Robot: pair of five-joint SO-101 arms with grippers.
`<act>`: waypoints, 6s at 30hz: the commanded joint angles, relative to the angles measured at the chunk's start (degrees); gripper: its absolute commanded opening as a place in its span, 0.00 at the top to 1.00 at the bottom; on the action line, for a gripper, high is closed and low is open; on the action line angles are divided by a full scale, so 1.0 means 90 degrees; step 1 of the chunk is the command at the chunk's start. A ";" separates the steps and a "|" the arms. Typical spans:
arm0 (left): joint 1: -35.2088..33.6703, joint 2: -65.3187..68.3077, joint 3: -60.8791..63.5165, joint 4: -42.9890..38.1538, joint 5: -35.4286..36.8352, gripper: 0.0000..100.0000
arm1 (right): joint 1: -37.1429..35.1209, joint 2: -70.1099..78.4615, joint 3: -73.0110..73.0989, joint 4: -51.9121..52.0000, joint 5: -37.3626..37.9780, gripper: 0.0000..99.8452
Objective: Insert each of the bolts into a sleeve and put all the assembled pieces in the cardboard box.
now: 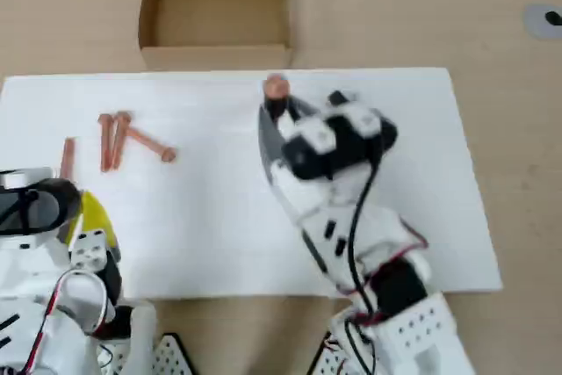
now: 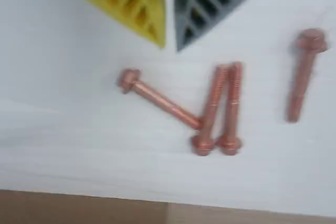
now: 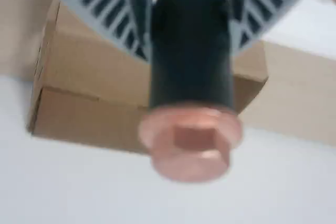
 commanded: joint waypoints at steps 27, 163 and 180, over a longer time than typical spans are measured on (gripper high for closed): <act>-0.1661 0.0122 0.1475 -0.0186 -0.0059 0.99 | 0.0943 1.0642 -0.9822 -0.0440 -0.0645 0.99; -0.1084 0.9958 -0.0654 -0.4904 -0.0557 0.94 | 0.1294 1.3270 -1.6982 0.5734 0.0694 0.80; -0.1065 0.9949 -0.0020 -0.6203 -0.0557 0.85 | 0.1284 1.3280 -1.6982 0.5734 0.0684 0.80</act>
